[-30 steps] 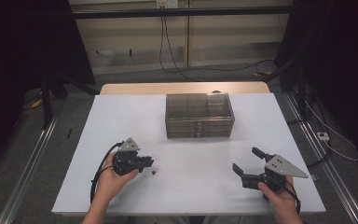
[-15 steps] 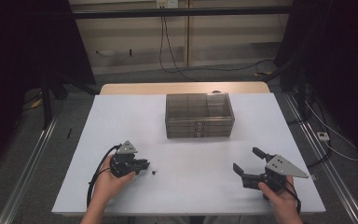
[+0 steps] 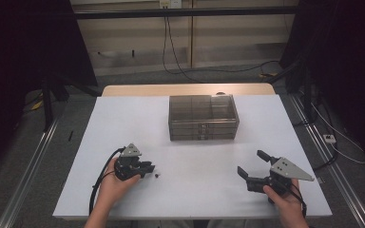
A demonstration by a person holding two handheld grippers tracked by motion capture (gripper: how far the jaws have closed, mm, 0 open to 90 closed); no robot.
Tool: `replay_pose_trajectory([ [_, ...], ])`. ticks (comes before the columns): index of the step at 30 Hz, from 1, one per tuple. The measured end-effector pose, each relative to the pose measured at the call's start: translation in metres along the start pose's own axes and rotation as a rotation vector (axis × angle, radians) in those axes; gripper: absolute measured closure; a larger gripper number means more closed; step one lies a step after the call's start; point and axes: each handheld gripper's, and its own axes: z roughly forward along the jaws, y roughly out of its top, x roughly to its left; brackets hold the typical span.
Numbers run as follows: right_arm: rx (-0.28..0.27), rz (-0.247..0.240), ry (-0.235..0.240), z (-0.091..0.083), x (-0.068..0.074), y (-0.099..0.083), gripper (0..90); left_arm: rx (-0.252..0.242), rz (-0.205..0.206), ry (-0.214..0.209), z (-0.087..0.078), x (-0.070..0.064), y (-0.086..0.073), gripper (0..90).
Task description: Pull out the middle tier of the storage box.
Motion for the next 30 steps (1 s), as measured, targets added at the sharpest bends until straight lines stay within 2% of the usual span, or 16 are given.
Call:
replay_pose_trajectory([
  [5,0.004,0.005,0.002,0.0,0.001,0.0,5.9,0.0,-0.006,-0.003,-0.001,0.0,0.0,67.6],
  [9,0.006,0.015,0.004,0.001,0.001,0.001,5.9,-0.02,-0.027,-0.011,-0.005,0.002,0.001,62.6],
  [10,0.011,0.015,0.005,0.001,0.002,0.001,5.9,-0.044,-0.047,-0.017,-0.009,0.002,0.002,58.9],
  [14,0.017,0.014,-0.004,0.004,0.003,0.002,6.0,-0.063,-0.066,0.003,-0.014,0.004,0.003,46.9],
  [22,0.056,0.017,-0.045,0.017,0.004,0.007,7.7,-0.064,-0.062,0.023,-0.016,0.003,0.006,30.2],
  [26,0.082,0.027,-0.058,0.024,0.004,0.009,8.3,-0.064,-0.067,0.019,-0.017,0.004,0.007,22.6],
  [30,0.1,0.032,-0.071,0.031,0.005,0.011,8.6,-0.071,-0.056,0.027,-0.017,0.003,0.008,19.9],
])
